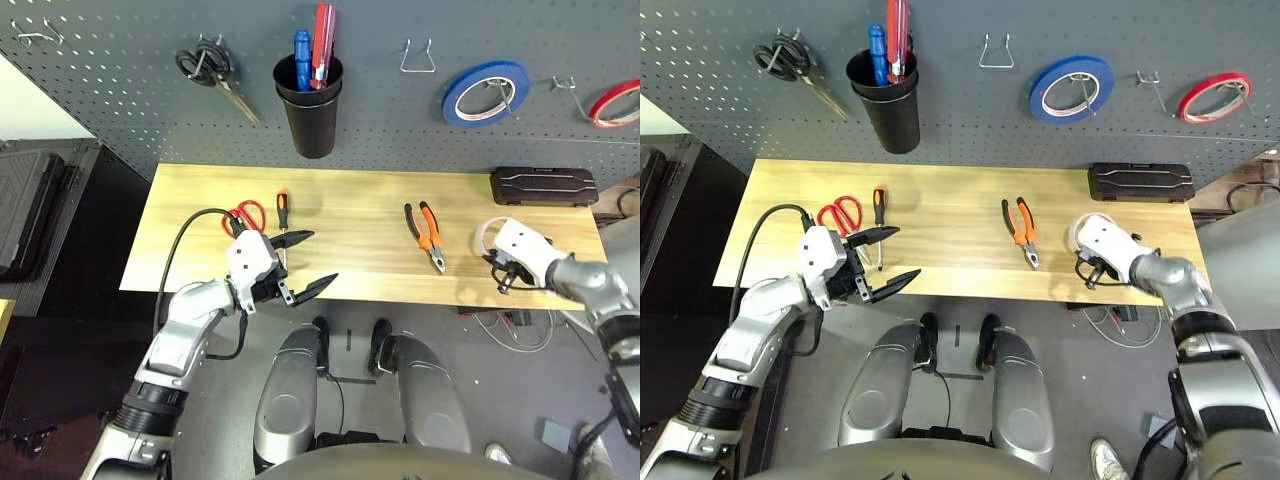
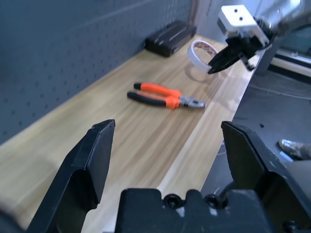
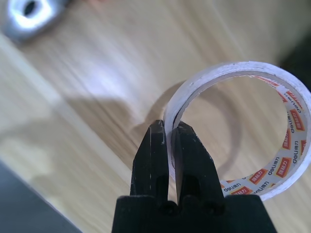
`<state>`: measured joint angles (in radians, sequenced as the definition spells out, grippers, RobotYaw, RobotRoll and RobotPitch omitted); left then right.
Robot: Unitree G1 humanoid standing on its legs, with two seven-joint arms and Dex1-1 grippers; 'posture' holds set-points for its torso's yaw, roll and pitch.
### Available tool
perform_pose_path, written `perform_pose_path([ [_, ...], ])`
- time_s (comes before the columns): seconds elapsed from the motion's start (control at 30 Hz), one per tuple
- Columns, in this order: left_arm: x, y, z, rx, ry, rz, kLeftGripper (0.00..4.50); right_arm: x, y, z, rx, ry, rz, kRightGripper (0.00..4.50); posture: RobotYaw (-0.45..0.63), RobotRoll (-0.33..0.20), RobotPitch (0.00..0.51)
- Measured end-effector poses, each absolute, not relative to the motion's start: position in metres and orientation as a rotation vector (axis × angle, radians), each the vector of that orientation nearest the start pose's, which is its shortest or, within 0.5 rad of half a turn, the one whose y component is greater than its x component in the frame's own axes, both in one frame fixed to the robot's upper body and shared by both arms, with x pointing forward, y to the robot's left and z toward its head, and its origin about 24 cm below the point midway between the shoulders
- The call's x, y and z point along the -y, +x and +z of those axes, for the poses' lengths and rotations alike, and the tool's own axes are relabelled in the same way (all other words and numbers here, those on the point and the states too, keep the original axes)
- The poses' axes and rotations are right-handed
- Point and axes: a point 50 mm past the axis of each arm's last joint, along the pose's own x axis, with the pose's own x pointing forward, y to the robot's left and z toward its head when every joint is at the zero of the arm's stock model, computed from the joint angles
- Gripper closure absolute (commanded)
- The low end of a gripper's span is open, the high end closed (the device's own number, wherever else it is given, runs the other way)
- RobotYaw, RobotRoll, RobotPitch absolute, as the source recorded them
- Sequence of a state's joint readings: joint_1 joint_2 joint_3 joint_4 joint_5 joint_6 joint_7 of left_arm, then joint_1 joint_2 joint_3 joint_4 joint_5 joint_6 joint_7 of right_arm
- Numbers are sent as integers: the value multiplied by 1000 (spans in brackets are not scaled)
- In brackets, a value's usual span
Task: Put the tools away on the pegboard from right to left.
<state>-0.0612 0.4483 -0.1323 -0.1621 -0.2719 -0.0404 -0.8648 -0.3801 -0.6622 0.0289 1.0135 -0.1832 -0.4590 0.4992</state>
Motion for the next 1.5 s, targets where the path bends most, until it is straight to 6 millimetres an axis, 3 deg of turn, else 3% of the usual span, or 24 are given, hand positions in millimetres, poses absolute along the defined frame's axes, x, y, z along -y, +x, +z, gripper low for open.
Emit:
perform_pose_path([
  [0.43,-136,225,130,277,241,-1075,0,320,265,41,-14,-784,182,4490,203,0,213],
  [0.83,-125,225,158,374,254,-1090,0,315,272,55,122,-767,130,4490,213,0,200],
  [1.17,-127,229,156,306,271,-1084,0,300,281,83,346,-739,132,4490,199,0,198],
  [1.5,-127,230,154,279,286,-1089,0,278,302,113,483,-690,142,4490,189,0,194],
])
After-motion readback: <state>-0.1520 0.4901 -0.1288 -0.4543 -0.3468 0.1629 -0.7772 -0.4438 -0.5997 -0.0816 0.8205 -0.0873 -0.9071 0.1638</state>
